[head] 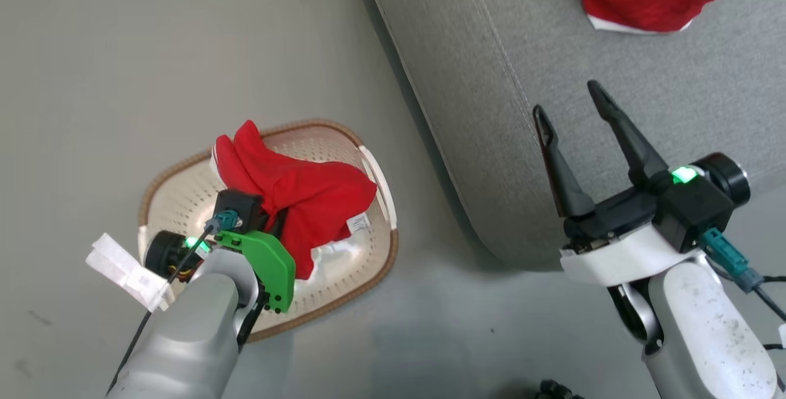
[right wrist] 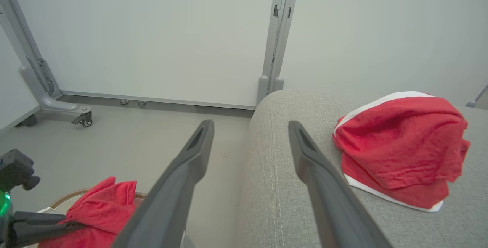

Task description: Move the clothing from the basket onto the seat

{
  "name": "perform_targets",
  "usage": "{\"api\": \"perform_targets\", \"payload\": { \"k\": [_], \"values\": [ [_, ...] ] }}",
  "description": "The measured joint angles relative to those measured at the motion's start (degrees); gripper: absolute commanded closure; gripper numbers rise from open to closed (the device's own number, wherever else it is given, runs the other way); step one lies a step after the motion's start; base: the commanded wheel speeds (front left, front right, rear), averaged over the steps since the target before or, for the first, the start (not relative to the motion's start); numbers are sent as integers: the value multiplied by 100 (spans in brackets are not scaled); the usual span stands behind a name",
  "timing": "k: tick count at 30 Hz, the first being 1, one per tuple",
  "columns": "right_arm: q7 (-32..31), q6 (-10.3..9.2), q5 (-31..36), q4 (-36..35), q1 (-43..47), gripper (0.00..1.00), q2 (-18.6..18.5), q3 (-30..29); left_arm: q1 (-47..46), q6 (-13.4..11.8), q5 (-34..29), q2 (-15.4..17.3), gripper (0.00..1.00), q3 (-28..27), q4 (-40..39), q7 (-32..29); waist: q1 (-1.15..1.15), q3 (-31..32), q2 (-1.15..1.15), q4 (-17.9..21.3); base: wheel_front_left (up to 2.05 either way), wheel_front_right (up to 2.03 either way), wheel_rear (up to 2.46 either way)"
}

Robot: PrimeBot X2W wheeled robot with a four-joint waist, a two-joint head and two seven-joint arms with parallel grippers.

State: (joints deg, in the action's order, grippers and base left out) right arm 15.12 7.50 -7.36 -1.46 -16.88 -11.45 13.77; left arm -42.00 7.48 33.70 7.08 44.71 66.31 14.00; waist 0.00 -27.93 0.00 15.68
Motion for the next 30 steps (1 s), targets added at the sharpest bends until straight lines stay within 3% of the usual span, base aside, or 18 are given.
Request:
{"api": "perform_targets", "payload": {
  "k": [4,12,21,30],
  "values": [
    [0,-1,1,125,223,0,-3,75,251,1,224,52,100,-92,-424,80,0,510,0,-136,0,0,0],
    [0,0,4,319,712,0,47,188,1384,-68,-324,341,100,-1408,-2606,100,0,1500,0,-367,0,0,0],
    [0,0,31,446,1132,0,113,389,2595,-34,-1089,-69,100,-2753,-4765,102,0,2426,0,-586,0,0,0],
    [0,-1,70,459,1191,0,120,566,3275,-14,-823,-292,100,-2933,-6349,103,0,2917,0,-732,0,0,0]
  ]
}}
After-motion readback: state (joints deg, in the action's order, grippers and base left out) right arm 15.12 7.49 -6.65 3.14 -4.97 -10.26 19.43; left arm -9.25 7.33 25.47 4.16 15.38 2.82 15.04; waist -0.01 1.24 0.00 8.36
